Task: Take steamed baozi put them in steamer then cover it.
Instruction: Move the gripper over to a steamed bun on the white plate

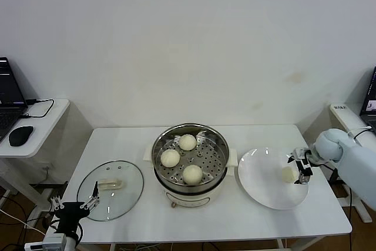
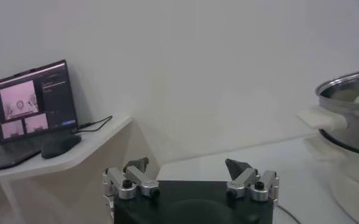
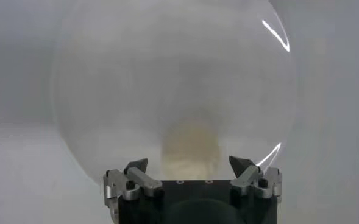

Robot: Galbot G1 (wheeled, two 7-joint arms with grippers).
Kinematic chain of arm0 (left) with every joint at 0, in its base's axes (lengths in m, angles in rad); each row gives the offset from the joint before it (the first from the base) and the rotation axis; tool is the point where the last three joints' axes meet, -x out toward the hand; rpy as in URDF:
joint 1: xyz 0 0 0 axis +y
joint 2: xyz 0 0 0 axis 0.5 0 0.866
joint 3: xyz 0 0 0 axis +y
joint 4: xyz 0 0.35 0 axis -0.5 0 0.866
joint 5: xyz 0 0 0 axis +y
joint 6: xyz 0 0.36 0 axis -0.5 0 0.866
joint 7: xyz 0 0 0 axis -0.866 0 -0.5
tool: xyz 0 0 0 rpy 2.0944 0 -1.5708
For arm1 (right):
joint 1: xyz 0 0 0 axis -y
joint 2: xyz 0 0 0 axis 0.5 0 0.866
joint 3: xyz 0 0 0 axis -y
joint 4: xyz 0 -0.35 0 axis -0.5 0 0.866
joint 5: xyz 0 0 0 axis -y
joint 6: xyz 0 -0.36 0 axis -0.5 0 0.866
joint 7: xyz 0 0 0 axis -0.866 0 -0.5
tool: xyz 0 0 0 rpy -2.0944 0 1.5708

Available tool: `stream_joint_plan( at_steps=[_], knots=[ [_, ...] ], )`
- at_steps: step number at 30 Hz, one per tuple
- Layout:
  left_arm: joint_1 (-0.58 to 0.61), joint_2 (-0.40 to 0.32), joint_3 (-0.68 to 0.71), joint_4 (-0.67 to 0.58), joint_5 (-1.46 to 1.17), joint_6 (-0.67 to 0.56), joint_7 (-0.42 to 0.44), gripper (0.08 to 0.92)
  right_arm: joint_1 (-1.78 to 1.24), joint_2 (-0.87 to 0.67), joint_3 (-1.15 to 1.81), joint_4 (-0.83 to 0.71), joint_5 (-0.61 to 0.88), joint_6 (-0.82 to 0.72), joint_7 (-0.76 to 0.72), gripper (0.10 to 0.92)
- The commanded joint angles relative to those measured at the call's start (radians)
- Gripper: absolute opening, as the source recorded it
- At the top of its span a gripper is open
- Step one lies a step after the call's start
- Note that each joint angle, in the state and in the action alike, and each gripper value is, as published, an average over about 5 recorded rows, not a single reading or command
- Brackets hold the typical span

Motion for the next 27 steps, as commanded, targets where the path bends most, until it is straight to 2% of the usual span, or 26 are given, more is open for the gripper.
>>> stream_joint_plan(
  at_steps=[1, 18, 22, 27],
  knots=[
    [-0.001, -0.001, 0.001, 0.003, 0.0, 0.0, 0.001, 0.823, -0.028, 0.058, 0.023, -0.065, -0.037, -0.008, 0.013, 0.822],
    [0.0, -0.004, 0.001, 0.003, 0.0, -0.001, 0.0, 0.823, -0.012, 0.064, 0.014, -0.068, -0.055, -0.022, 0.025, 0.663],
    [0.001, -0.004, 0.001, -0.004, -0.001, -0.001, -0.001, 0.823, 0.016, 0.039, -0.007, -0.034, -0.026, -0.026, 0.013, 0.619],
    [-0.002, -0.002, 0.004, -0.005, 0.0, -0.001, -0.001, 0.823, 0.1, -0.027, -0.084, 0.05, 0.046, -0.06, -0.004, 0.603]
  ],
)
